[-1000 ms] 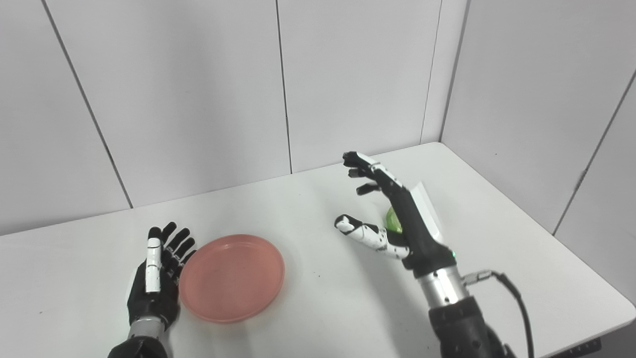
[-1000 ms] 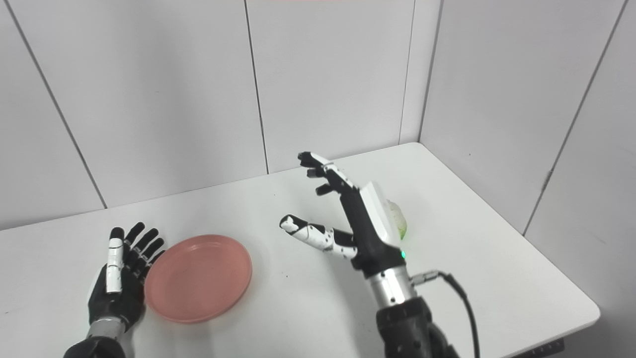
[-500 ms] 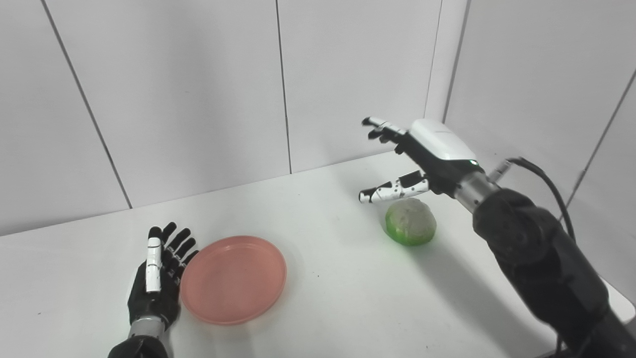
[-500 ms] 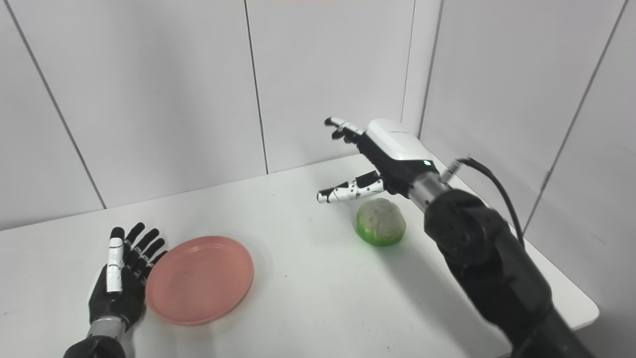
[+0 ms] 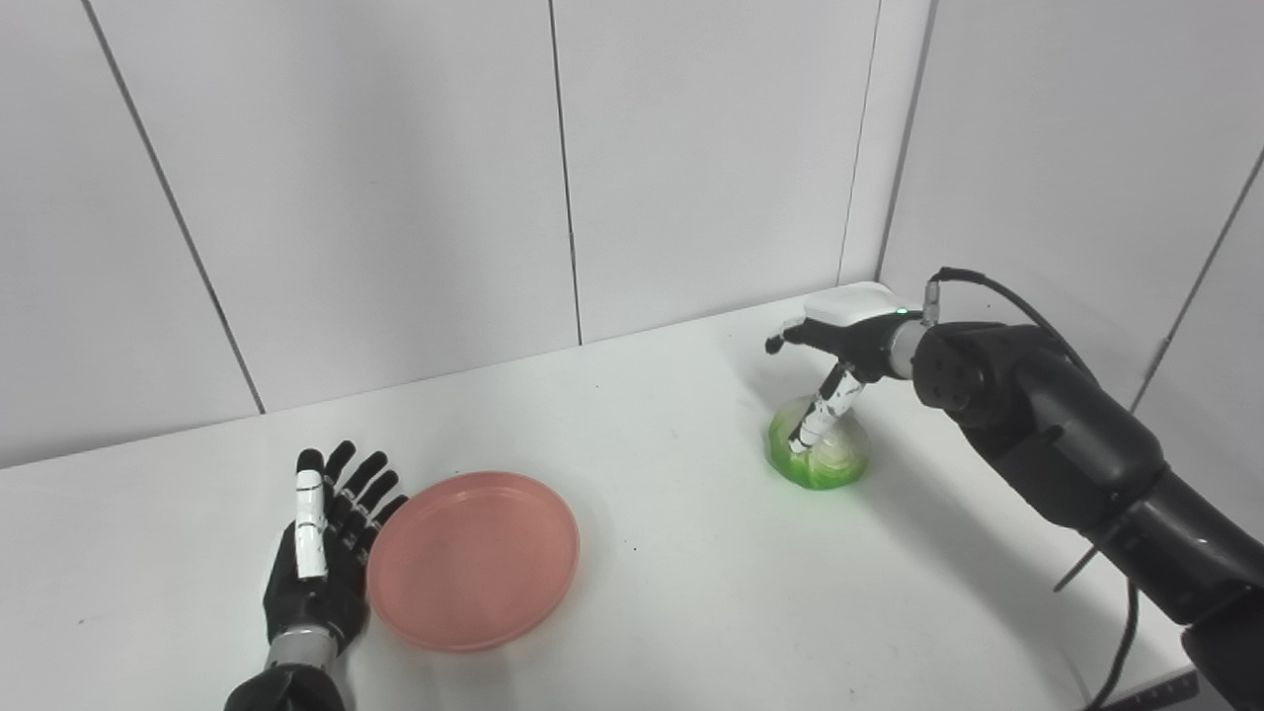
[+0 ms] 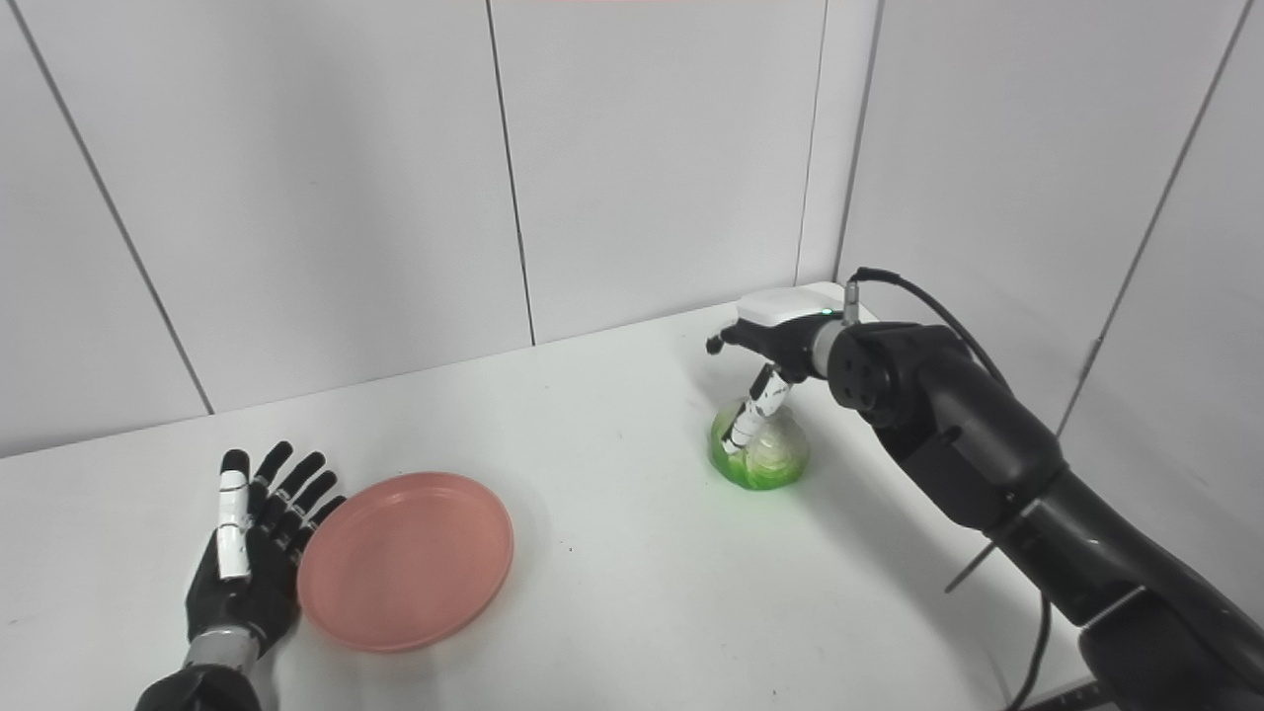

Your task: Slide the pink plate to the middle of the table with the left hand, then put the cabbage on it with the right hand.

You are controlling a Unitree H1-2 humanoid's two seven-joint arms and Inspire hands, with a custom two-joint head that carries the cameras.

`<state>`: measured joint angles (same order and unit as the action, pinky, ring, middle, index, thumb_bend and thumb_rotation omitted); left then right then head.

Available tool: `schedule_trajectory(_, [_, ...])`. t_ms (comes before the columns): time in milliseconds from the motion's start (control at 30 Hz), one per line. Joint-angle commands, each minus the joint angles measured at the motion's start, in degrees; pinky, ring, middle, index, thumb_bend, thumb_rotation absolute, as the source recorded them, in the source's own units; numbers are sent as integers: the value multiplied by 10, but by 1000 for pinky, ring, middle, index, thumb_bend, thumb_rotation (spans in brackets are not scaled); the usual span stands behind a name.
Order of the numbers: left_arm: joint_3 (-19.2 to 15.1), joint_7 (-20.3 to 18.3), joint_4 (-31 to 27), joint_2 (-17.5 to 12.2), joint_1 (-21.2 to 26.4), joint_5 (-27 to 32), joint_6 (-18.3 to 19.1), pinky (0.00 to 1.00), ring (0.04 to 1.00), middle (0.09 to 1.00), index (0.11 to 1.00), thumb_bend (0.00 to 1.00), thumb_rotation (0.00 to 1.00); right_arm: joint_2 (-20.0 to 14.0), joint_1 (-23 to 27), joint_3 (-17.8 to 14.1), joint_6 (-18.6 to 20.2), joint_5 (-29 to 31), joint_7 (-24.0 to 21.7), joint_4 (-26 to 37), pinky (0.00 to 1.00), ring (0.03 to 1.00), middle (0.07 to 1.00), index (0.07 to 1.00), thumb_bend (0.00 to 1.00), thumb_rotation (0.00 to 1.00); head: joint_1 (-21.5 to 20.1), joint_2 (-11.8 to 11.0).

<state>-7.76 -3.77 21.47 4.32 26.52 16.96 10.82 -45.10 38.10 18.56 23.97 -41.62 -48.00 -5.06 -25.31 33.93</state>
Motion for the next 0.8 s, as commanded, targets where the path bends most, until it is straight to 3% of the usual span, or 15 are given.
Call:
schedule_trajectory(0, [1,4,3,2,-5,2,24,789,854,831,890,649,865,-5,46,8,12,-5,-17,-19,702,878,954,885,1000,338,0,0])
schedule_trajectory(133, [0,6,4,2,-4,1,25,779,851,824,888,649,865,8,60,40,5,-25,-21,-73,723,893,944,877,1000,354,3,2])
schedule_trajectory(433, [0,14,-4,3,-7,-3,37,776,846,822,891,669,849,20,35,52,-10,-23,10,-100,688,861,918,866,1000,363,7,7])
schedule_trajectory(500, [-1,16,-4,4,-8,-3,38,778,847,823,893,671,848,22,23,45,-21,-13,29,-100,710,852,906,870,1000,362,10,7])
schedule_trajectory(767, [-1,18,1,3,-7,-3,38,765,836,817,883,657,849,36,-27,-9,-103,58,140,-90,640,750,818,835,1000,294,16,9])
